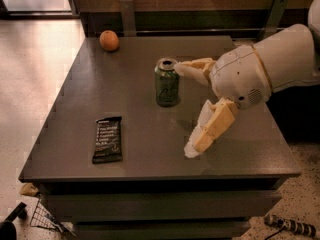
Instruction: Move rxbar chocolate near orange
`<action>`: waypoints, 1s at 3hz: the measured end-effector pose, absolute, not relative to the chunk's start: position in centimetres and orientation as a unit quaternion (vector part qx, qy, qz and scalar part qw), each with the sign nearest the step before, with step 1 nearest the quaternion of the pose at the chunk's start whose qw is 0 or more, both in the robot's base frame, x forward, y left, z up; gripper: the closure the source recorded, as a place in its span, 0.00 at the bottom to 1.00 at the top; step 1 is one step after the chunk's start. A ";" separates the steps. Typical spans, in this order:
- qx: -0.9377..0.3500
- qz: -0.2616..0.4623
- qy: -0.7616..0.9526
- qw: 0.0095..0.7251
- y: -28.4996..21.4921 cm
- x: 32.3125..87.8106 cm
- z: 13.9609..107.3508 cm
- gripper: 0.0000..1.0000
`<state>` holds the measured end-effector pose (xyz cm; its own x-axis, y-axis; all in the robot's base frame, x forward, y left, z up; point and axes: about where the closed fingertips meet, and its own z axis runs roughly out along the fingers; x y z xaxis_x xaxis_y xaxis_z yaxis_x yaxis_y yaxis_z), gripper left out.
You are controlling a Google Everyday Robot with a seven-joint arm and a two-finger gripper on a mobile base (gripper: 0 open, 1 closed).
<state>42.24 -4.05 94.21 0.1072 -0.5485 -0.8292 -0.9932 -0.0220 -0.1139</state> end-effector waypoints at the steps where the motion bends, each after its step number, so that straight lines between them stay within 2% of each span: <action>1: -0.647 0.303 0.595 0.367 -4.0 42.2 94.2 0.00; 3: -0.666 0.319 0.581 0.343 -0.4 43.3 90.0 0.00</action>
Offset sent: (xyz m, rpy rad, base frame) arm 0.0131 0.0313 -0.0373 -0.0105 0.0255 0.0582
